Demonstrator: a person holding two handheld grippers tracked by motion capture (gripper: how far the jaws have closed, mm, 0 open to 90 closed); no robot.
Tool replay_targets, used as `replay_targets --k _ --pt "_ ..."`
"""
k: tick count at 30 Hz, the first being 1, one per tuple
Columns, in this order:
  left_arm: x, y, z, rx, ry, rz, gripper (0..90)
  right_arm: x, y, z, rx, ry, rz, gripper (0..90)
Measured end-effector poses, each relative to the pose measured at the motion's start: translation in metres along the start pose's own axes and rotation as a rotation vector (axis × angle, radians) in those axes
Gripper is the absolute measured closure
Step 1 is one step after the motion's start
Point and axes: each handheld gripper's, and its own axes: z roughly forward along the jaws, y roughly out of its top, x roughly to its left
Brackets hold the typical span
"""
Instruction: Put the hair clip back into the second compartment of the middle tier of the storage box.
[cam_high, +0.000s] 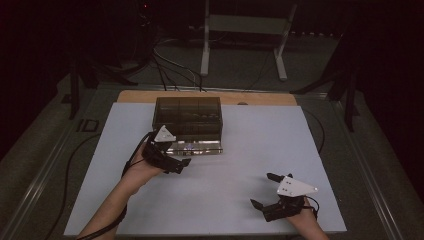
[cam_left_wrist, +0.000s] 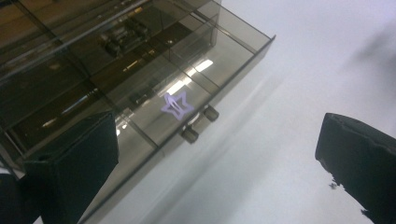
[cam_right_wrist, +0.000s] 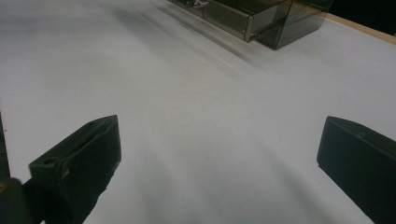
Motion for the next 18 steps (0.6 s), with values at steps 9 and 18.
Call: replay_targets --k 9,18 --pt "0.002 -0.020 -0.010 -0.011 0.005 -0.017 0.1 0.000 0.000 0.000 0.000 -0.005 0.000 0.4" --pt "0.002 -0.041 -0.017 -0.022 0.007 -0.042 0.1 0.000 0.000 0.000 -0.001 -0.004 0.000 0.4"
